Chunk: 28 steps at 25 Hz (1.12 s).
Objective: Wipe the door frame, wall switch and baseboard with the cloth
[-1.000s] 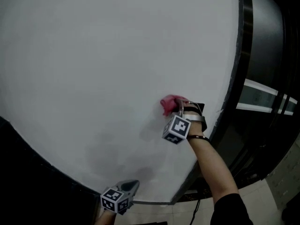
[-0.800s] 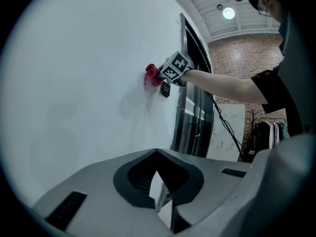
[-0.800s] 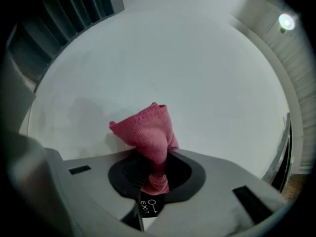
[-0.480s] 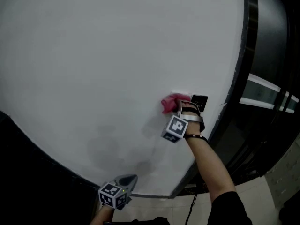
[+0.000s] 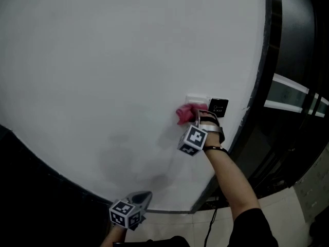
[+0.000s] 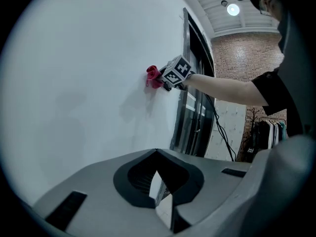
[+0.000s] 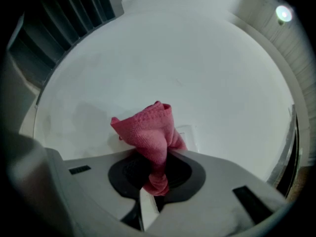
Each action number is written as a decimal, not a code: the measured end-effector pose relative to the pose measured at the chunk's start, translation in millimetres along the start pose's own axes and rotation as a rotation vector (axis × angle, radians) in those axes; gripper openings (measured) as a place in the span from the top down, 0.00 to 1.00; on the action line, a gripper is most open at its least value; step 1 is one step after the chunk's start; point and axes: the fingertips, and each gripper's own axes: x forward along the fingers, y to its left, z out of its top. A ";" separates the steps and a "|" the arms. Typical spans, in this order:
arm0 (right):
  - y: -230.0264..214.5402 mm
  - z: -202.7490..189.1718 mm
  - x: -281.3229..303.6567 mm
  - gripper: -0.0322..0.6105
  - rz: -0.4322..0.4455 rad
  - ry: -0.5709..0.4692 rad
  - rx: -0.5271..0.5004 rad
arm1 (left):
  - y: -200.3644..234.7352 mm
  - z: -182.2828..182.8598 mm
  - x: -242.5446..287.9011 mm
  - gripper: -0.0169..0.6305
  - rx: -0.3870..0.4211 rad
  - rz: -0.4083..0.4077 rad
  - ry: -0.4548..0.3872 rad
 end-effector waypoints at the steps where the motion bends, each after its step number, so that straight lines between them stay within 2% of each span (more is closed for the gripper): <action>1: 0.6 0.0 -1.0 0.86 -0.002 -0.006 0.008 | -0.3 -0.4 -2.1 0.99 -0.001 0.001 0.002; 10: 0.6 4.1 -5.0 0.86 -0.011 -0.026 0.045 | 9.8 6.4 -12.5 0.99 0.004 0.010 -0.002; 12: 6.2 -0.1 -2.3 0.86 0.014 -0.022 0.065 | 12.4 5.6 -10.5 0.99 -0.001 0.015 -0.006; 15: 27.4 -16.9 4.6 0.86 0.100 0.001 0.135 | 13.8 7.3 -5.5 0.99 -0.004 0.016 -0.028; 17: 41.3 -26.2 -6.1 0.86 0.148 -0.044 0.262 | 14.9 10.1 -1.1 0.99 -0.007 0.025 -0.057; 21: 86.0 -63.9 -54.4 0.86 0.219 -0.151 0.612 | 27.5 14.2 7.3 0.99 -0.003 0.080 -0.152; 24: 141.6 -82.8 -105.1 0.86 0.253 -0.186 0.779 | 34.0 16.1 -8.5 0.99 0.001 0.139 -0.206; 28: 206.8 -110.0 -146.9 0.86 0.297 -0.170 1.098 | 37.6 16.2 -19.6 0.99 -0.002 0.175 -0.237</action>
